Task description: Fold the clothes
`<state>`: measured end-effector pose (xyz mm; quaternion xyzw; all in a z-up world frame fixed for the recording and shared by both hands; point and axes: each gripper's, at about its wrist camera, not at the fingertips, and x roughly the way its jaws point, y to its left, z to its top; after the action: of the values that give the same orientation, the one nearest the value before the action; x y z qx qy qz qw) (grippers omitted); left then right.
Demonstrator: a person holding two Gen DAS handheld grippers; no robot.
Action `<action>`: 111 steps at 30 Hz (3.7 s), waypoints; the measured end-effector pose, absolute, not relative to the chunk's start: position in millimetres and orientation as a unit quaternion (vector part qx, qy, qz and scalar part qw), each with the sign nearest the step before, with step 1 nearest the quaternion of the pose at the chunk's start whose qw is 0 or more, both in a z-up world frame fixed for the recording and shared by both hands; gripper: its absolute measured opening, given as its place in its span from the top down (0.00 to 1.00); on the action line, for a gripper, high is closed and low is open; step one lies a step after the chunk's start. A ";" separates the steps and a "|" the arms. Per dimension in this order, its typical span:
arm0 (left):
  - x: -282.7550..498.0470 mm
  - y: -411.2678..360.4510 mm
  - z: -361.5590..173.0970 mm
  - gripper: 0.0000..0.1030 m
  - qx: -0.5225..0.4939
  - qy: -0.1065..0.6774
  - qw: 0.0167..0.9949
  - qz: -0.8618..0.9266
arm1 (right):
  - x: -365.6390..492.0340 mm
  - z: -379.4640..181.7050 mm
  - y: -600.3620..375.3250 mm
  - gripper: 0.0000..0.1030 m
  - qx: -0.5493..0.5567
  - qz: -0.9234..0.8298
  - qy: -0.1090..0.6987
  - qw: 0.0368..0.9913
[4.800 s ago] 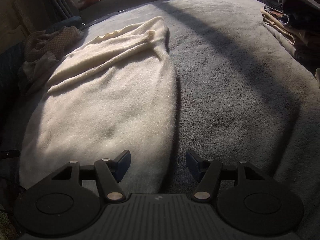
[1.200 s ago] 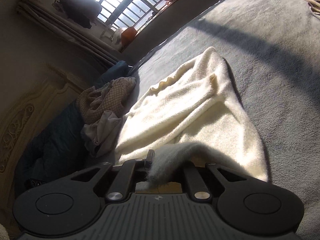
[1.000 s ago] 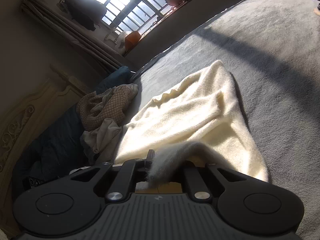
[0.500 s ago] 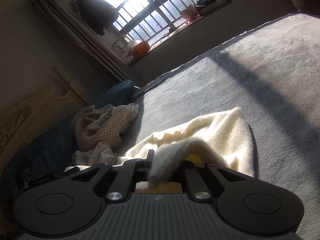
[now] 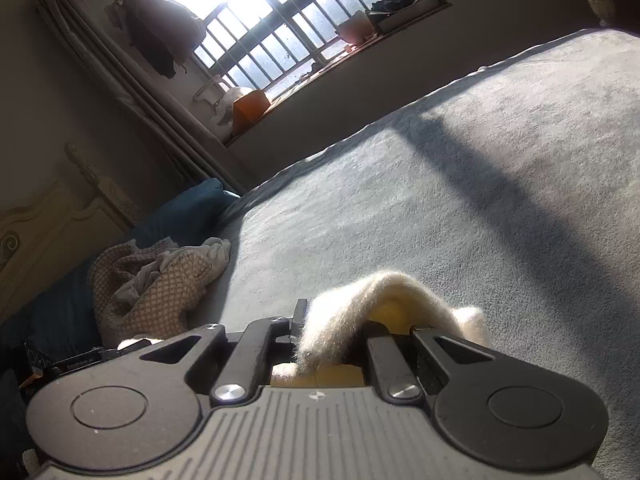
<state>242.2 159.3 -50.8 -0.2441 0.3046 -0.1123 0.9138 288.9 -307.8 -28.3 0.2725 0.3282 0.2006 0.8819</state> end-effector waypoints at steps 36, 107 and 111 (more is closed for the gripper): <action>86.9 251.5 -82.4 0.28 -0.418 0.377 0.822 -0.089 | 120.8 -124.4 -448.1 0.26 0.588 0.105 0.384 0.704; -75.6 215.6 -76.5 0.55 -0.231 0.412 0.871 -0.134 | -62.8 -63.0 -436.8 0.43 0.359 0.116 0.483 0.790; -87.1 198.5 -90.0 0.55 -0.201 0.430 0.871 -0.127 | -38.0 -75.2 -405.6 0.44 0.297 0.120 0.492 0.809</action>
<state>-87.1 198.5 -90.0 -0.2005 0.4303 -0.1275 0.8708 -38.0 -405.6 -75.2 0.2969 0.4925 0.1205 0.8092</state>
